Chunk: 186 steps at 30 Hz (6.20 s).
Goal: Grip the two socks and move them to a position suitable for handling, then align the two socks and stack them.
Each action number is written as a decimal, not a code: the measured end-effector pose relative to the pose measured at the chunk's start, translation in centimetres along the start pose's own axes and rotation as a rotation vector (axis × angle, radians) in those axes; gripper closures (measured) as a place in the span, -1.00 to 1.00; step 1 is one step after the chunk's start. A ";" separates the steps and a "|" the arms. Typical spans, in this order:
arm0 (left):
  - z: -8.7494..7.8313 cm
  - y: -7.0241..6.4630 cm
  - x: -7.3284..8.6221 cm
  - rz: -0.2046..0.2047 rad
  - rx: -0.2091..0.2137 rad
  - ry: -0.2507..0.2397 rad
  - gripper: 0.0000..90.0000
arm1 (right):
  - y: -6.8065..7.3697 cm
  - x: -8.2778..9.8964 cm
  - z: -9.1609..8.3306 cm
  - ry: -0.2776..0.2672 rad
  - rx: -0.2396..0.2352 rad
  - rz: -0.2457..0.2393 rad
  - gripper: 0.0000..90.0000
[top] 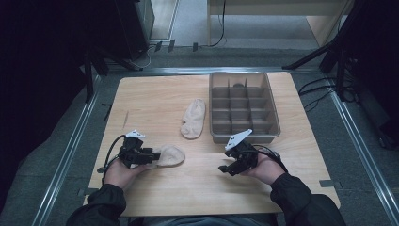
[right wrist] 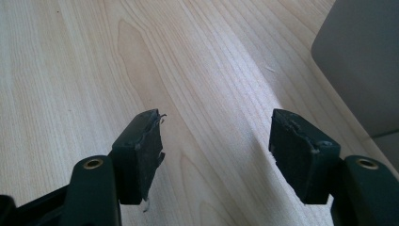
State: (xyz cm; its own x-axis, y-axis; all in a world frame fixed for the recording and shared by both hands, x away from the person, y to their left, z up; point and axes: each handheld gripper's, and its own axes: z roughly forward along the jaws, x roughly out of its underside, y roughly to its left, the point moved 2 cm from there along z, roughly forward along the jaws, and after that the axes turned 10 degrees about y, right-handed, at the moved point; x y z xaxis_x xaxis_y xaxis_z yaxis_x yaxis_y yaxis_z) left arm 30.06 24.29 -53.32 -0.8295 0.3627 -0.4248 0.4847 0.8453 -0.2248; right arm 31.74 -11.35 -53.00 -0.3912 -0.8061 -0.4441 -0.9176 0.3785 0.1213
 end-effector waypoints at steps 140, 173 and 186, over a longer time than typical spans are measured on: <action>-0.5 9.1 -4.8 0.056 0.057 0.010 0.62 | 1.8 -2.3 0.8 -0.084 -0.007 -0.028 -0.19; -3.5 6.2 -1.6 -0.118 -0.042 -0.064 0.16 | 1.5 -4.6 2.0 -0.145 0.007 0.024 0.08; -3.5 4.6 0.1 -0.137 -0.064 -0.086 0.15 | 1.6 -7.3 3.8 -0.158 0.008 0.021 0.16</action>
State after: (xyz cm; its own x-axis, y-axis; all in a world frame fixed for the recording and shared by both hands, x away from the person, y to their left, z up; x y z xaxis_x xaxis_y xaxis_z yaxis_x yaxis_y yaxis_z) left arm 31.25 29.58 -51.35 -0.8582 0.2100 -0.4684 0.3481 0.9087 -0.2305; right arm 33.38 -3.11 -52.93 -0.3942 -0.7163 -0.5758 -0.9083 0.3990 0.1254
